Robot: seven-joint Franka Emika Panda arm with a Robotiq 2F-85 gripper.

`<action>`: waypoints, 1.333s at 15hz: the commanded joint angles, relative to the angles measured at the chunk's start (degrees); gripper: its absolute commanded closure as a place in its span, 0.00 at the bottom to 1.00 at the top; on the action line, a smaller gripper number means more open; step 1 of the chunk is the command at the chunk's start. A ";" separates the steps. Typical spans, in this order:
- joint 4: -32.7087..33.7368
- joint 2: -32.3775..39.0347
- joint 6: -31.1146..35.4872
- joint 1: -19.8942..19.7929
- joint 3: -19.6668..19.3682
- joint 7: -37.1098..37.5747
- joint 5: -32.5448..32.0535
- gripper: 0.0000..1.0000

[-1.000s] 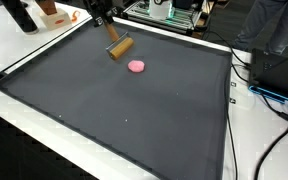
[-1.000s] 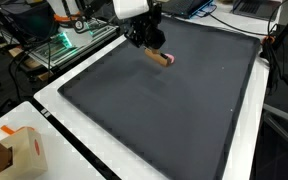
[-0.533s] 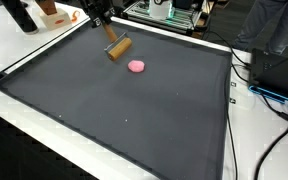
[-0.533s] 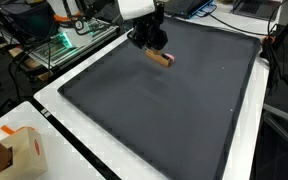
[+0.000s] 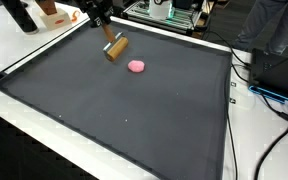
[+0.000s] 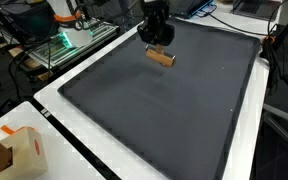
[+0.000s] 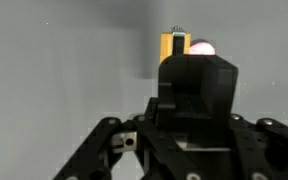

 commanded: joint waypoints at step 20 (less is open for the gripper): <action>-11.88 -10.26 9.85 17.13 15.40 47.51 -38.56 0.76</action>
